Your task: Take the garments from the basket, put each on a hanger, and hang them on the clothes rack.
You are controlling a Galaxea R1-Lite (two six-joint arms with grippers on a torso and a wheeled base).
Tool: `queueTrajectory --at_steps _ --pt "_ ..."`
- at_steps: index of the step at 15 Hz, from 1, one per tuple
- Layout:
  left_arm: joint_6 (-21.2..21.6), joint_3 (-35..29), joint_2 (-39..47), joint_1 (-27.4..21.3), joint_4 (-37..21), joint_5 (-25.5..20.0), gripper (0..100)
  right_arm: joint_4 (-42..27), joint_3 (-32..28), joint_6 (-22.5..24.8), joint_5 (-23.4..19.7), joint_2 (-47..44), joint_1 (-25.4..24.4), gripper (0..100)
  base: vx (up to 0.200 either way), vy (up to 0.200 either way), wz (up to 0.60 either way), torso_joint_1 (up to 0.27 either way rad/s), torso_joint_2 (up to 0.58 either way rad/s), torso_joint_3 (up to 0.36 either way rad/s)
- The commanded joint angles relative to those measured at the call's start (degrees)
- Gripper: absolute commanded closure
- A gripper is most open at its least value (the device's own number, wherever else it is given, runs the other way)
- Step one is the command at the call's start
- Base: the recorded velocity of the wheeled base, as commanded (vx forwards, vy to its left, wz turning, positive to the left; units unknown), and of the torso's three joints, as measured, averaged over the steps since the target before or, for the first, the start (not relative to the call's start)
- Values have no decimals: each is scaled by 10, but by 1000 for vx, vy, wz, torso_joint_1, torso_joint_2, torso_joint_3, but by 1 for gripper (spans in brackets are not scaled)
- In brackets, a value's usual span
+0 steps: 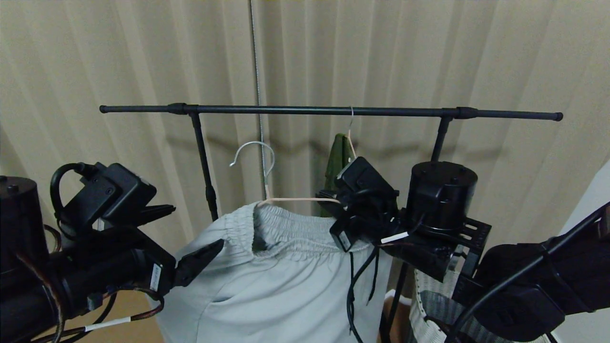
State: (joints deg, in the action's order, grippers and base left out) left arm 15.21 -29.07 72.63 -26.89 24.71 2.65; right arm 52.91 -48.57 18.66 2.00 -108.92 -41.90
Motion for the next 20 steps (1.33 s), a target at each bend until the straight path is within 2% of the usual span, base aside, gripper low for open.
queueTrajectory --at_steps 1,4,8,11,14,17,18,20 --pt "-2 20 -15 8 0 0 0 1 11 0 -1 22 12 100 0 0 0 0 0 0" --pt "-25 62 -58 24 0 -4 0 22 36 -1 -2 55 41 100 0 0 0 0 0 0" --pt "-26 104 -64 47 0 -4 0 53 67 -16 -2 97 54 100 0 0 0 0 0 0" --pt "-26 116 -51 81 0 -7 0 53 84 -24 -5 140 55 100 0 0 0 0 0 0" --pt "-55 115 -47 83 0 -42 0 53 90 -41 -8 158 54 100 0 0 0 0 0 0" --pt "-58 111 -37 83 3 -59 0 53 103 -41 -9 170 53 100 0 0 0 0 0 0" --pt "-58 111 -35 83 11 -59 100 53 105 -41 -9 171 53 100 0 0 0 0 0 0" --pt "-57 112 -28 83 28 -60 100 53 104 -41 -8 173 53 100 0 0 0 0 0 0"
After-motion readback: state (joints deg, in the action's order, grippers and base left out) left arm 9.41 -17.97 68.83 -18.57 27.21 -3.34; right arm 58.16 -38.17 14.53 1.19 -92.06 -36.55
